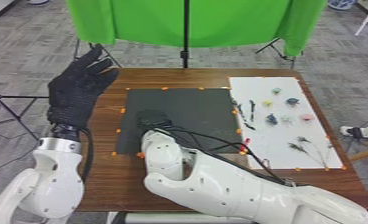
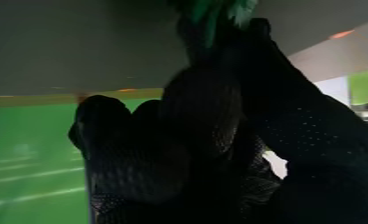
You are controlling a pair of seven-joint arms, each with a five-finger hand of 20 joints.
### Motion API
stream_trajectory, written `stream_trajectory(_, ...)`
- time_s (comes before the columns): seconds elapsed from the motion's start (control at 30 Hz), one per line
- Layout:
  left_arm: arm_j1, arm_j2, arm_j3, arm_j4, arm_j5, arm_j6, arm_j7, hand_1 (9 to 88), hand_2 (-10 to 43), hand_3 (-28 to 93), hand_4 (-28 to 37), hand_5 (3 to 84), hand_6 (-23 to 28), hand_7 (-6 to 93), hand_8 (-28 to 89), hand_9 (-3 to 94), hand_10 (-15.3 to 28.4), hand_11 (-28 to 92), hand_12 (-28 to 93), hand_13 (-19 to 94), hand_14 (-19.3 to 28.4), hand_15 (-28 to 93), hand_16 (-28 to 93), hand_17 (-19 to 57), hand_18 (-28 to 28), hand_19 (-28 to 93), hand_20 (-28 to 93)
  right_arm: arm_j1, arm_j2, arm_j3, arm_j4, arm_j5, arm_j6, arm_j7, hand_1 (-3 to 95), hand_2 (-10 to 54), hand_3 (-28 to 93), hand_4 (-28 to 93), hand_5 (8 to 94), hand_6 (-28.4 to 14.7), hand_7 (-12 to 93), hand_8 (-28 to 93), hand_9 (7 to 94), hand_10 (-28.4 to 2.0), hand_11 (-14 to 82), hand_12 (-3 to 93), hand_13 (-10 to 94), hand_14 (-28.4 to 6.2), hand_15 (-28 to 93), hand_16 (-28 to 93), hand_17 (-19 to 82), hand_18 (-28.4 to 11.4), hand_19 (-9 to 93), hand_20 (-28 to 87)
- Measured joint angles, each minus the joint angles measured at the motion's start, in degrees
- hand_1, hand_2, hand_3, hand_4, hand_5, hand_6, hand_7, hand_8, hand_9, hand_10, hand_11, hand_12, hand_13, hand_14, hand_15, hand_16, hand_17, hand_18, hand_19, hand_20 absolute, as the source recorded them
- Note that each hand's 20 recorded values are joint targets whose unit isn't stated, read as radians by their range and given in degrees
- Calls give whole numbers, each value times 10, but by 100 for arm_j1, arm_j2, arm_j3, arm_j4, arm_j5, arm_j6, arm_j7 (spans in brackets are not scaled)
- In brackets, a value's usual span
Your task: Arrange flowers
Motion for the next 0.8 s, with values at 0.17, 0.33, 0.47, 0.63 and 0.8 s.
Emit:
stream_trajectory(0.17,-6,171,85,8,-73,-13,189,241,65,804,-239,420,116,121,-88,384,214,259,108,290,284,524,-96,-81,259,578,121,271,4,-94,-71,483,271,58,464,-76,752,-269,937,-19,250,56,937,-119,580,187,907,-97,750,193,485,-260,932,450)
stream_trajectory(0.33,-24,272,159,22,-137,-18,343,241,65,804,-239,421,116,121,-88,385,214,261,108,289,284,524,-96,-81,258,577,121,451,9,-169,-84,542,315,144,445,-71,759,-268,937,-15,271,-4,937,-121,584,177,907,-101,749,194,483,-263,932,450)
stream_trajectory(0.47,-22,337,184,23,-177,-18,468,242,65,804,-239,421,116,121,-88,385,213,261,108,289,284,524,-96,-81,258,577,122,533,29,-273,-85,534,315,208,426,-64,769,-268,937,-10,312,-123,937,-121,592,170,909,-103,750,190,485,-265,932,452)
stream_trajectory(0.63,-28,359,197,29,-182,-22,487,241,66,804,-237,421,116,121,-88,385,214,260,107,289,284,524,-96,-81,259,577,123,575,46,-356,-81,528,323,269,415,-61,761,-272,937,-6,319,-136,937,-119,595,168,913,-103,749,189,486,-266,932,453)
stream_trajectory(0.8,-34,359,203,36,-182,-38,486,240,66,805,-235,421,116,121,-88,384,213,259,108,289,284,524,-96,-81,258,576,124,596,53,-388,-76,505,319,293,400,-65,742,-277,937,-3,323,-139,937,-119,596,162,913,-104,748,193,487,-267,932,455)
